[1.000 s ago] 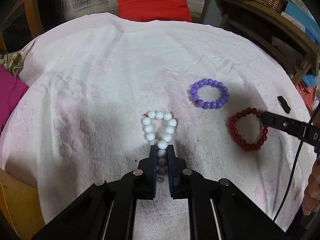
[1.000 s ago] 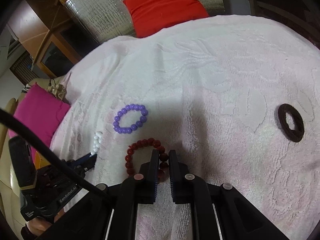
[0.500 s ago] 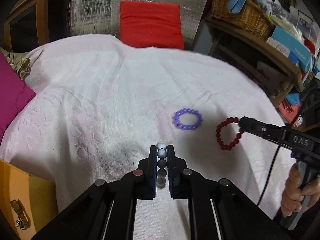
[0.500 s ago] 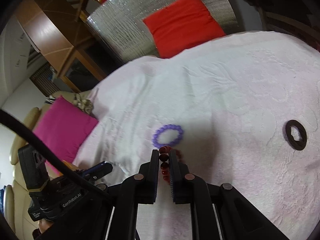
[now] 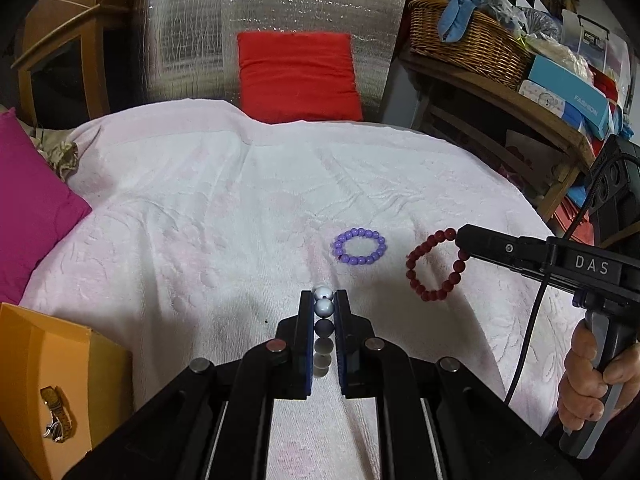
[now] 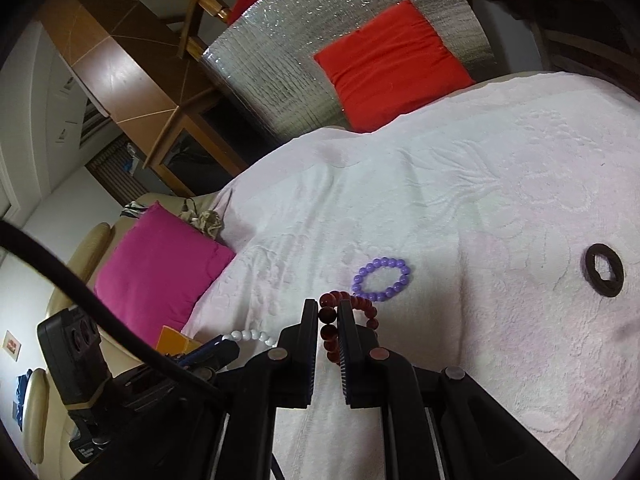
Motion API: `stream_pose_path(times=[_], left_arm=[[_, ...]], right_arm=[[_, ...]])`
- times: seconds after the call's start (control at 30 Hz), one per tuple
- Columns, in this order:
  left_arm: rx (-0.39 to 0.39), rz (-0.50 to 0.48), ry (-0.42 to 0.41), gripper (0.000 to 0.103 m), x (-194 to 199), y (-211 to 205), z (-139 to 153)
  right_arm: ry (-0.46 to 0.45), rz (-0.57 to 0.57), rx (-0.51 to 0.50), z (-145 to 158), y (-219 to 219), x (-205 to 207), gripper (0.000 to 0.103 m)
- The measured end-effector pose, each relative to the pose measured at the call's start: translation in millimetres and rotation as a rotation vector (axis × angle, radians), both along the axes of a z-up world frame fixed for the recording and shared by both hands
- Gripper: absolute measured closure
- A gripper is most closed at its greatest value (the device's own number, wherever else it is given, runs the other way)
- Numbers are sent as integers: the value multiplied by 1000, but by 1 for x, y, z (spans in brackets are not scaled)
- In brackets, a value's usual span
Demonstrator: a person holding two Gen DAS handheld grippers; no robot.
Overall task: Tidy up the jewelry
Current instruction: 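Lift both bracelets and carry them toward the orange box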
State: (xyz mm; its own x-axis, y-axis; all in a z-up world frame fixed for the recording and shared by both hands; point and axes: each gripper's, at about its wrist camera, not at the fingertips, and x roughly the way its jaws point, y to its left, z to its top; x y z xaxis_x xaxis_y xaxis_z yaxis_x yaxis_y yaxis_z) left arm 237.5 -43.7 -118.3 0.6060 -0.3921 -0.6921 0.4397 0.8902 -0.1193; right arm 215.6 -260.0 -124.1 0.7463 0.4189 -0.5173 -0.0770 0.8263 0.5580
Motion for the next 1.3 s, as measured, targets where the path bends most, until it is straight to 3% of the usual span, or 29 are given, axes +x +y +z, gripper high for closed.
stream_pose_path(times=[0.27, 0.5, 1.3], left_arm=[[15, 22, -33, 93, -7, -1, 4], [92, 76, -85, 93, -9, -3, 5], [171, 150, -95, 93, -2, -4, -4]], right_arm=[[-6, 16, -7, 0, 11, -5, 92], [-11, 20, -1, 0, 15, -2, 92], [17, 2, -12, -8, 11, -3, 92]])
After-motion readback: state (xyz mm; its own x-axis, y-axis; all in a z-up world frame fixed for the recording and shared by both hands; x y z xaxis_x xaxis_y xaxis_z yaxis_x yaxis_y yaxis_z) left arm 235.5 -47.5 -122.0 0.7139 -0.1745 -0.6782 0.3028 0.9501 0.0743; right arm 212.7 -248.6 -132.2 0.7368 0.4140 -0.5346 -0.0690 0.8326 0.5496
